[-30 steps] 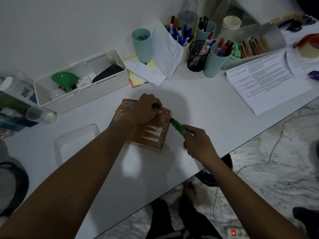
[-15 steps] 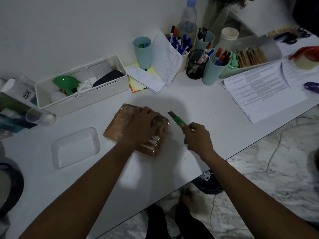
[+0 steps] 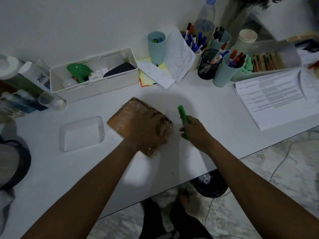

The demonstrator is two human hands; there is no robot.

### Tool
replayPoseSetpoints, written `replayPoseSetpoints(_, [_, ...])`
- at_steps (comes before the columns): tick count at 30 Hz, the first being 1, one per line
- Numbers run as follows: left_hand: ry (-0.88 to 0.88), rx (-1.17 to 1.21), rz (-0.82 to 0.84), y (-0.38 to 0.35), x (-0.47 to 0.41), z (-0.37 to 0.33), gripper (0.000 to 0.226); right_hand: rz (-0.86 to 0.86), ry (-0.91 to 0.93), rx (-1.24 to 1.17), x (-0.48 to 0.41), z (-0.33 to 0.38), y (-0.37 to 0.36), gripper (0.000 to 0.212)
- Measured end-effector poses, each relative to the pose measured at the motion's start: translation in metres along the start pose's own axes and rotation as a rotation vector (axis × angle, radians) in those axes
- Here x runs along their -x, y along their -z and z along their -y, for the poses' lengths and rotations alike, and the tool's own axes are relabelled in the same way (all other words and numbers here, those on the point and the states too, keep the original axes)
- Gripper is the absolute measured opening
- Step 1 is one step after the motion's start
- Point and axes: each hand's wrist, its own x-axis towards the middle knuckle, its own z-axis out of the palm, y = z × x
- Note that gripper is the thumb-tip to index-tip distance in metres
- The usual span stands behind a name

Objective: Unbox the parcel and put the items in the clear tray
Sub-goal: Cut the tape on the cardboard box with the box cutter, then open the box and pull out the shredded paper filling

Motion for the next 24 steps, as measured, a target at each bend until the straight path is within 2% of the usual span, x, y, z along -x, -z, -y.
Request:
replayPoseSetpoints(4, [-0.033,0.039,0.04,0.005,0.001,0.007,0.095,-0.004,0.05,0.053,-0.015,0.0,0.004,0.044])
replayPoseSetpoints(6, [-0.045,0.037,0.071,0.007,0.002,0.01,0.097,-0.135,0.09,0.189,-0.023,0.0,0.004,0.048])
replayPoseSetpoints(8, [-0.06,0.047,0.09,0.009,0.003,0.012,0.096,-0.333,0.122,0.329,-0.03,0.0,0.003,0.042])
replayPoseSetpoints(9, [-0.07,0.053,0.087,0.009,0.004,0.013,0.094,-0.379,0.134,0.364,-0.033,0.0,0.002,0.036])
replayPoseSetpoints(13, [-0.081,0.052,0.067,0.009,0.008,0.012,0.092,-0.367,0.204,0.538,-0.037,-0.002,-0.003,0.02])
replayPoseSetpoints(16, [-0.131,0.057,-0.028,0.011,0.02,0.01,0.09,-0.391,0.213,0.849,-0.033,-0.003,-0.006,0.033])
replayPoseSetpoints(17, [-0.153,0.089,-0.064,0.012,0.025,0.01,0.087,-0.395,0.227,0.883,-0.033,-0.001,-0.008,0.04])
replayPoseSetpoints(19, [-0.216,0.156,-0.129,0.015,0.037,0.01,0.076,-0.297,0.339,0.757,-0.038,0.011,-0.021,0.042])
replayPoseSetpoints(21, [-0.269,0.178,-0.163,0.016,0.05,0.011,0.063,-0.074,0.442,0.611,-0.05,0.032,-0.042,0.038])
replayPoseSetpoints(24, [-0.265,0.164,-0.119,0.017,0.068,0.015,0.058,0.26,0.431,0.566,-0.071,0.065,-0.077,0.039])
